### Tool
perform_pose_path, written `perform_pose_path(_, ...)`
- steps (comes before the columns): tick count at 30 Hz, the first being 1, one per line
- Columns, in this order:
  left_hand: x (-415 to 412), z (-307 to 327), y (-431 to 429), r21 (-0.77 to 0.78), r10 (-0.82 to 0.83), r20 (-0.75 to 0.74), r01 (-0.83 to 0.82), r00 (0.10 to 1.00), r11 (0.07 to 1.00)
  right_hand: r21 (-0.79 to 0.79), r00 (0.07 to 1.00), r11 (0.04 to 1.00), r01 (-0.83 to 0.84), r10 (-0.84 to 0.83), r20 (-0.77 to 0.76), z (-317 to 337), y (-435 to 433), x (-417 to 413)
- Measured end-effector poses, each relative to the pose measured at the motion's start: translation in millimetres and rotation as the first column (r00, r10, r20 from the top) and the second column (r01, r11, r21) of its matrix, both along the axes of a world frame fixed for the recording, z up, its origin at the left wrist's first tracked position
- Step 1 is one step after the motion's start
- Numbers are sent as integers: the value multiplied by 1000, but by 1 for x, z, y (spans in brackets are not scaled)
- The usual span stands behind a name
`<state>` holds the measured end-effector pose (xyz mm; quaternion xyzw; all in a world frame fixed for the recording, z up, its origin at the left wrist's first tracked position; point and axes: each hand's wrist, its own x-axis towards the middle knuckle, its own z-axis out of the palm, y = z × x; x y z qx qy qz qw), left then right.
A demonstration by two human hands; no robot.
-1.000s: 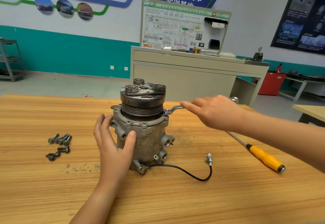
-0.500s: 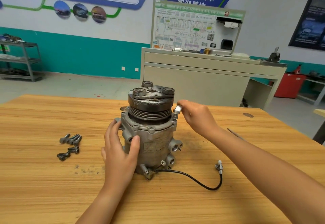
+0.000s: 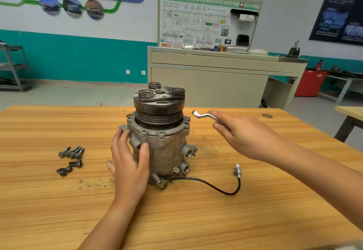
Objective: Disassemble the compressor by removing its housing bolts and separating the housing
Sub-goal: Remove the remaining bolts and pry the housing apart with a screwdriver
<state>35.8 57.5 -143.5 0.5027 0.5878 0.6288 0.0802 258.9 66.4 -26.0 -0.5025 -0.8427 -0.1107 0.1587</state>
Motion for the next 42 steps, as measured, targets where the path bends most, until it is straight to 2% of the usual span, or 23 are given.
perform_pose_path(2, 0, 0, -1, 4, -8, 2, 8, 1000, 1000, -22, 995, 1000, -15, 13, -103, 2, 2, -5)
perform_pose_path(3, 0, 0, -2, 6, -12, 3, 12, 1000, 1000, -20, 967, 999, -43, 37, -251, 2, 4, -7)
perform_pose_path(4, 1, 0, -2, 9, -15, 4, 15, 1000, 1000, 3, 893, 997, -74, 68, -446, 1, 6, -9)
perform_pose_path(5, 0, -1, -1, 11, -17, 4, 17, 1000, 1000, 31, 760, 995, -96, 94, -643, -2, 8, -11)
perform_pose_path(7, 0, -1, 0, 10, -25, 1, 25, 1000, 1000, 44, 375, 991, -130, 91, -922, -12, 5, -10)
perform_pose_path(8, 1, -1, 0, 12, -30, -3, 30, 1000, 999, 34, 177, 987, -159, 62, -982, -21, 3, -9)
perform_pose_path(9, 1, -2, 0, 15, -36, -6, 36, 999, 999, 22, 34, 984, -178, 28, -999, -30, 0, -7)
perform_pose_path(10, 1, -2, -1, 17, -38, -7, 38, 999, 999, 2, -46, 984, -176, -6, -999, -42, -2, -5)
perform_pose_path(14, 1, -3, 1, 16, -32, -6, 33, 999, 999, -72, -182, 987, -146, -98, -978, -86, -6, -3)
perform_pose_path(17, 1, -3, 1, 16, -32, -5, 32, 999, 999, -71, -210, 989, -126, -97, -973, -101, -5, 2)
perform_pose_path(19, 0, -2, 1, 15, -33, -5, 33, 999, 999, -81, -183, 991, -105, -99, -978, -108, -5, 6)
perform_pose_path(22, -1, -3, 1, 17, -35, -9, 35, 999, 999, -197, -52, 975, -103, -203, -978, -126, -7, 5)
perform_pose_path(24, 0, -3, 1, 26, -38, -6, 38, 999, 999, -261, 101, 959, -105, -251, -963, -136, -6, 3)
perform_pose_path(27, -1, -2, 0, 36, -51, -6, 51, 999, 998, -271, 393, 959, -89, -216, -894, -129, -5, 3)
perform_pose_path(30, 0, -1, 1, 41, -52, -2, 52, 999, 998, -213, 577, 969, -128, -102, -810, -101, -7, 4)
perform_pose_path(32, 0, -1, 1, 41, -54, 2, 54, 999, 998, -168, 734, 981, -101, -40, -678, -79, -10, 3)
perform_pose_path(34, 0, -1, 1, 44, -64, 6, 63, 998, 997, -103, 884, 994, -38, -15, -468, -61, -13, 1)
perform_pose_path(37, 0, 0, 1, 43, -70, 16, 69, 997, 997, 32, 973, 998, 56, -47, -225, -39, -18, -7)
perform_pose_path(42, -1, 0, 0, 41, -79, 26, 78, 997, 996, 99, 984, 982, 162, -153, -96, -19, -22, -17)
